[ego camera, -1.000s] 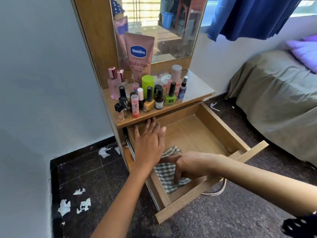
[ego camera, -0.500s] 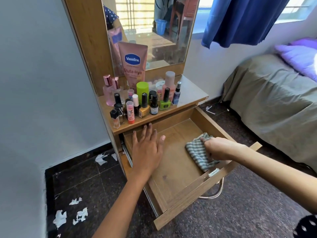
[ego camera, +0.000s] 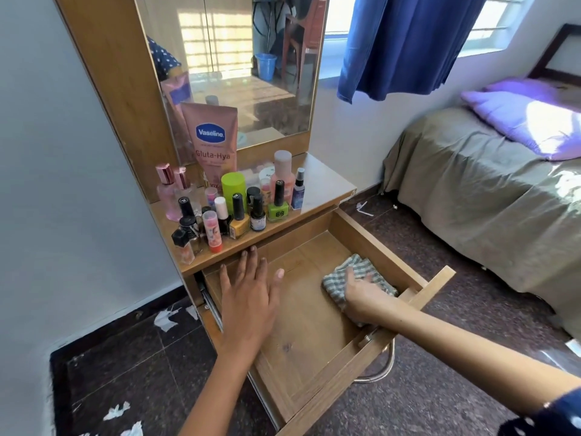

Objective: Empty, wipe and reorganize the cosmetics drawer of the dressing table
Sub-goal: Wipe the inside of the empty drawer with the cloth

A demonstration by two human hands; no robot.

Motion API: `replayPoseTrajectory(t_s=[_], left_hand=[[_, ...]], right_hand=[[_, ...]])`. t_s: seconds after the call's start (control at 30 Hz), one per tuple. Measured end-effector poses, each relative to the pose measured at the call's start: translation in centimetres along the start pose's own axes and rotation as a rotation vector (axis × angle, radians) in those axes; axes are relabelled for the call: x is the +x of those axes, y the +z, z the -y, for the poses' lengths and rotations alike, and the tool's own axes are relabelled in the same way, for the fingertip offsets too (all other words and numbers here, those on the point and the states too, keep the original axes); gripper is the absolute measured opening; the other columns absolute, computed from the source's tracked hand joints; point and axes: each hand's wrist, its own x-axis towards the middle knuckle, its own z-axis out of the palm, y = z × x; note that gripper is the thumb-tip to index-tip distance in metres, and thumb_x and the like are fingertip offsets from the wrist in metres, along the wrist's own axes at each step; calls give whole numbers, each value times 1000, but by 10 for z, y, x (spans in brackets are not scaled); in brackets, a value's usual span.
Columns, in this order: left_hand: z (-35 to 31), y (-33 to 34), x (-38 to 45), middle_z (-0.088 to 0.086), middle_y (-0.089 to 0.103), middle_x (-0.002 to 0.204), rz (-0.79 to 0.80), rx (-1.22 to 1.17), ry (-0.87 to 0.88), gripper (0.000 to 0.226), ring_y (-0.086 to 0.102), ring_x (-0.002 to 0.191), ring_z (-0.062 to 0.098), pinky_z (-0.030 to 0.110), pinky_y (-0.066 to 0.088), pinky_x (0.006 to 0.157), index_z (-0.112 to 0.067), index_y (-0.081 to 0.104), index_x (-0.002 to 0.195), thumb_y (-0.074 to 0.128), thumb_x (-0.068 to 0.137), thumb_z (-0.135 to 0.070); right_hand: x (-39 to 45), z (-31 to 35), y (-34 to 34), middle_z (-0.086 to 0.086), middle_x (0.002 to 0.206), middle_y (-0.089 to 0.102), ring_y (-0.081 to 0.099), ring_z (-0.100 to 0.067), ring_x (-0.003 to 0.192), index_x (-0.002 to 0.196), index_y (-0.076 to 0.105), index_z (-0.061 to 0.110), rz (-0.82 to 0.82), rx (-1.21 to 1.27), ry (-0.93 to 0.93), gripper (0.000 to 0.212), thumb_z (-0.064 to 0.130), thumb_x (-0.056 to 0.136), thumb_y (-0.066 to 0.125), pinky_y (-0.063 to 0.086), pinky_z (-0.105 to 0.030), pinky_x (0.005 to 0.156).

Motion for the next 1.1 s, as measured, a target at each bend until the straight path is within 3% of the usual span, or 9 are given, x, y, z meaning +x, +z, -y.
replayPoseTrajectory(t_s=[0.13, 0.2, 0.27, 0.33, 0.63, 0.9, 1.0, 1.03, 1.1], left_hand=[[0, -2, -1, 3, 19, 157, 0, -13, 0, 68, 13, 146, 14, 42, -1, 119, -15, 39, 144, 7, 97, -54], [0, -3, -1, 3, 19, 157, -2, -26, 1, 69, 13, 146, 14, 42, 1, 119, -15, 39, 144, 7, 97, -54], [0, -4, -1, 3, 20, 157, -6, -39, 0, 69, 14, 146, 14, 41, 2, 120, -15, 39, 144, 7, 97, -54], [-1, -5, -2, 4, 22, 156, -9, -43, 5, 70, 16, 146, 15, 41, 4, 120, -14, 40, 143, 7, 97, -54], [-19, -16, 2, 0, -1, 157, 37, 20, 206, 72, -9, 144, 12, 29, -22, 111, -20, 14, 149, -8, 92, -58], [-55, -14, 50, 0, -22, 156, 21, 85, 376, 67, -27, 141, 11, 30, -22, 112, -18, -7, 151, 8, 97, -56], [-55, -10, 62, 2, -24, 156, 40, 144, 344, 69, -28, 140, 13, 32, -22, 113, -14, -10, 150, 11, 98, -55], [-55, -9, 65, 4, -25, 155, 48, 172, 338, 70, -29, 140, 14, 33, -20, 114, -13, -11, 150, 10, 99, -55], [-55, -8, 69, 6, -27, 155, 65, 209, 322, 71, -29, 140, 17, 35, -18, 116, -10, -14, 149, 10, 99, -55]], right_hand=[[0, 4, 0, -45, 146, 16, 33, -55, 133, 149, 0, -5, -7, -118, -30, 67, 0, 94, 38, 36, -53, 109], [0, 2, -4, -35, 139, 41, 49, -45, 125, 139, 36, -7, -94, -160, -139, 46, 0, 93, 40, 46, -44, 100], [0, -6, -12, -21, 118, 61, 61, -35, 110, 103, 59, 4, -190, -128, -240, 21, 7, 93, 42, 49, -35, 84], [4, -17, -22, -16, 105, 64, 63, -30, 98, 86, 55, 10, -229, -22, -251, 16, 15, 93, 42, 44, -30, 72], [-4, -53, -89, -17, 87, 67, 55, -21, 76, 88, 65, -2, -470, 445, -232, 20, -1, 83, 45, 31, -30, 59], [-2, -46, -157, -24, 98, 69, 63, -37, 92, 99, 66, -1, -856, 481, -332, 22, 1, 88, 47, 37, -37, 71], [16, -22, -168, -23, 106, 69, 65, -36, 96, 110, 65, 1, -947, 445, -465, 23, 9, 95, 50, 38, -29, 69], [24, -12, -168, -21, 115, 67, 65, -32, 102, 117, 63, 3, -945, 413, -513, 26, 10, 96, 50, 42, -24, 77], [42, 7, -163, -14, 133, 59, 60, -29, 116, 128, 60, 8, -869, 289, -587, 33, 5, 97, 48, 45, -32, 100]])
